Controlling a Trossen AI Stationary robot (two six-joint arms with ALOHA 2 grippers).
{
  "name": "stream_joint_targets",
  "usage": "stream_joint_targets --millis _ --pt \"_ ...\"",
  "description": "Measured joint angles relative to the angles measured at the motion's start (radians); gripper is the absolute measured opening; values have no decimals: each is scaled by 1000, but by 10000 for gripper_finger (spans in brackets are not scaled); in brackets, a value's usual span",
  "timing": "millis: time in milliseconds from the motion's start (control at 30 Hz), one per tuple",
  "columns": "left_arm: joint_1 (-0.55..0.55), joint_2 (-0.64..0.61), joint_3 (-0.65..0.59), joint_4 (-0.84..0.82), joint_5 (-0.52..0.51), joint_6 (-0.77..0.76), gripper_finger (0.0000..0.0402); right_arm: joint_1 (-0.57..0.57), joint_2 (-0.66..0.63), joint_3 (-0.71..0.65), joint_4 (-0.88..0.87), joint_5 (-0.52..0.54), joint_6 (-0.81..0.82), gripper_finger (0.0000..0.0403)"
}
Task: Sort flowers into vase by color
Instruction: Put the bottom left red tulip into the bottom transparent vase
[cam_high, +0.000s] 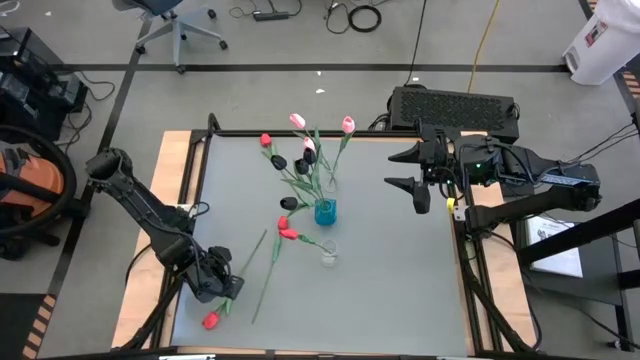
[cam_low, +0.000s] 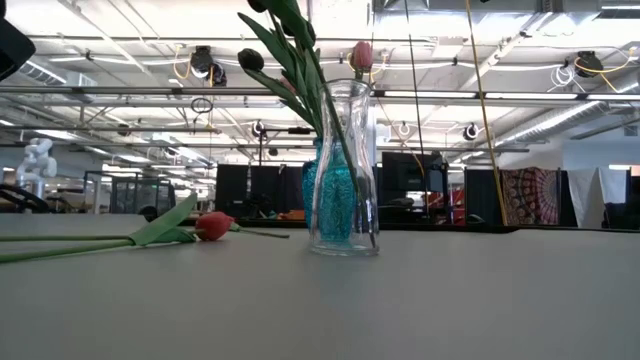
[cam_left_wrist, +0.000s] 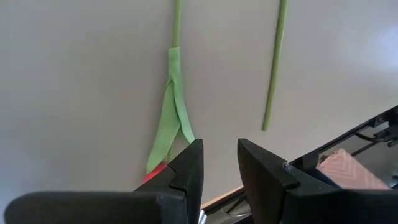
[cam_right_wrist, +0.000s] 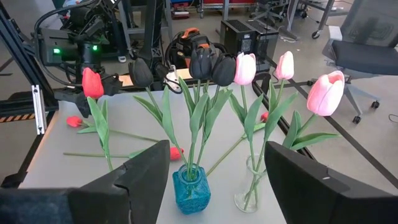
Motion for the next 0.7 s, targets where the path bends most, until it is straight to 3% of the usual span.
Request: stream_joint_targets --millis 300,700 --pt "-4 18 5 -18 -2 -37 105 0 0 0 0 0 0 254" --pt "-6 196 5 30 -5 77 105 0 0 0 0 0 0 254"
